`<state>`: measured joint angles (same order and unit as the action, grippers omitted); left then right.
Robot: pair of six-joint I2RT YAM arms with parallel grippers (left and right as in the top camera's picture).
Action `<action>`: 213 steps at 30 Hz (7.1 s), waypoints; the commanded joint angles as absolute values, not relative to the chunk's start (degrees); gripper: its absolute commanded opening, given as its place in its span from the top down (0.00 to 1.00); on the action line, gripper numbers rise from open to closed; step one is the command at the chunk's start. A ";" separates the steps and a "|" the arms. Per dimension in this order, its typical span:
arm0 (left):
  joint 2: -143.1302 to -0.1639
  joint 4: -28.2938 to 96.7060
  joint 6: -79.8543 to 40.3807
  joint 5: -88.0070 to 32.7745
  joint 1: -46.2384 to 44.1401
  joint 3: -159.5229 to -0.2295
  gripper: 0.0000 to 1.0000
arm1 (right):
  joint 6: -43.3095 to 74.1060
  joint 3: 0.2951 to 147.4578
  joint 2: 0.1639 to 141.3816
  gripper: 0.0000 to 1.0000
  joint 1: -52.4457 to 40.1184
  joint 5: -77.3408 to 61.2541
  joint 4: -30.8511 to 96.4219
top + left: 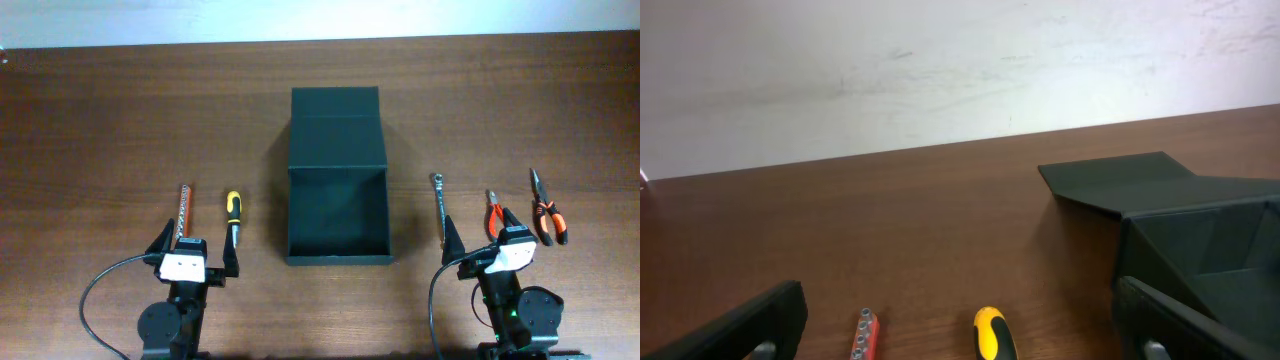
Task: Pack container
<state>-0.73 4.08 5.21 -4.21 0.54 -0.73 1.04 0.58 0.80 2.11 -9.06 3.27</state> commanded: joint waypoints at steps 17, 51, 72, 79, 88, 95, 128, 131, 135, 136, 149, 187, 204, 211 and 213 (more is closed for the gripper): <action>-0.34 4.36 6.35 -3.60 0.93 -0.49 0.01 | 0.84 0.32 0.32 0.01 2.28 -8.75 3.68; -0.34 4.36 6.33 -3.62 0.91 -0.49 0.01 | 0.84 0.32 0.32 0.01 2.28 -8.75 3.68; -0.34 4.36 6.35 -3.62 0.91 -0.49 0.01 | 0.86 0.32 0.32 0.01 2.28 -8.75 3.68; -0.34 4.36 6.35 -3.62 0.91 -0.49 0.01 | 0.84 0.32 0.32 0.01 2.28 -8.75 3.68; -0.34 4.36 6.35 -3.62 0.91 -0.49 0.01 | 0.86 0.32 0.32 0.01 2.28 -8.78 3.68; -0.34 4.36 6.33 -3.60 0.91 -0.49 0.01 | 1.04 0.32 0.32 0.01 2.28 -16.16 3.05; -0.34 4.36 6.33 -3.62 0.93 -0.49 0.01 | 19.16 15.92 8.38 0.01 2.28 -23.79 17.19; -0.34 4.36 6.35 -3.62 0.93 -0.49 0.01 | 16.29 26.26 20.53 0.01 2.28 -14.79 30.89; -0.34 4.36 6.35 -3.62 0.91 -0.49 0.01 | 14.79 38.98 38.28 0.01 2.28 -13.91 38.50; -0.34 4.36 6.33 -3.60 0.93 -0.49 0.01 | 13.67 41.78 41.76 0.01 2.28 -14.85 40.29; -0.34 4.36 6.33 -3.60 0.93 -0.49 0.01 | -0.58 79.09 92.36 0.01 2.28 -12.23 74.54; -0.34 4.36 6.35 -3.62 0.93 -0.49 0.01 | 0.75 79.29 100.68 0.01 -7.99 4.80 64.77; -0.34 4.36 6.35 -3.62 0.91 -0.49 0.01 | 3.68 79.29 105.86 0.01 -4.80 -1.06 63.26; -0.34 4.36 6.33 -3.62 0.93 -0.49 0.01 | 3.66 78.81 105.86 0.01 -4.80 -0.82 63.99; -0.34 4.36 6.33 -3.62 0.93 -0.49 0.01 | 3.70 77.56 105.86 0.01 -4.78 -0.89 62.41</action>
<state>-0.73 4.12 5.21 -4.01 0.54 -0.73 3.03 78.28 105.69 -4.86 -0.32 63.79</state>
